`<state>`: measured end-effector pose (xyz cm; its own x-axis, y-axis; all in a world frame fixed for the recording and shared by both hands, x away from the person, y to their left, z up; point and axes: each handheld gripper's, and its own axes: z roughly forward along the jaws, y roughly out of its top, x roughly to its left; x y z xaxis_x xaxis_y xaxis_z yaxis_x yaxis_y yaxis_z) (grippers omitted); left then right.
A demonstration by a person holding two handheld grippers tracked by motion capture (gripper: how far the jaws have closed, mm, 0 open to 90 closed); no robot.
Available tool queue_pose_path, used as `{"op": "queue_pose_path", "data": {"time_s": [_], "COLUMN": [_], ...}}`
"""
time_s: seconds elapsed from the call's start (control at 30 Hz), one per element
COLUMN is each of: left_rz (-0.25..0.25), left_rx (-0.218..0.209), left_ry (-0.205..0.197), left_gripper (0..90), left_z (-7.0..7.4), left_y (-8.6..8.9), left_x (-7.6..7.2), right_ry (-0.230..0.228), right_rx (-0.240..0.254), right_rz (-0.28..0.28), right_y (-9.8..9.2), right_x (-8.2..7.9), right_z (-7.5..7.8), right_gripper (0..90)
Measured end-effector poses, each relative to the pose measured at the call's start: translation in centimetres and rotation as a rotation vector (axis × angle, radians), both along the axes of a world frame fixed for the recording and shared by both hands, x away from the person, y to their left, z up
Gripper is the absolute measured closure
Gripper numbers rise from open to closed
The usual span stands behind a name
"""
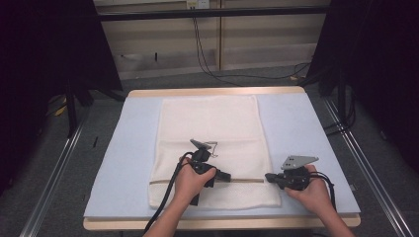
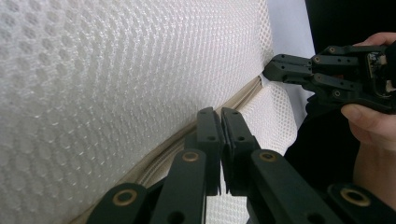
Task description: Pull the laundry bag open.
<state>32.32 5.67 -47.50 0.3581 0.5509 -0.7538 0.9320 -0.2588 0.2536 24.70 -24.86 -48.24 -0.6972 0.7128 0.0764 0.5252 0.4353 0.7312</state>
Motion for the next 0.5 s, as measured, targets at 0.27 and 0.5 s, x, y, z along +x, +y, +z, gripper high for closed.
{"op": "queue_pose_path", "data": {"time_s": [0.27, 0.5], "left_rz": [0.015, 0.009], "left_rx": [0.019, 0.026], "left_ry": [-0.004, -0.006], "left_gripper": [87.4, 87.4], "left_z": [-0.17, -0.06], "left_y": [0.82, 1.01], "left_x": [0.03, 0.03], "right_ry": [0.003, 0.003], "right_rx": [0.003, 0.003], "right_rz": [0.002, 0.002], "right_y": [-0.02, 0.00], "right_x": [0.04, 0.04], "right_z": [-0.01, 0.00], "right_gripper": [90.0, 90.0]}}
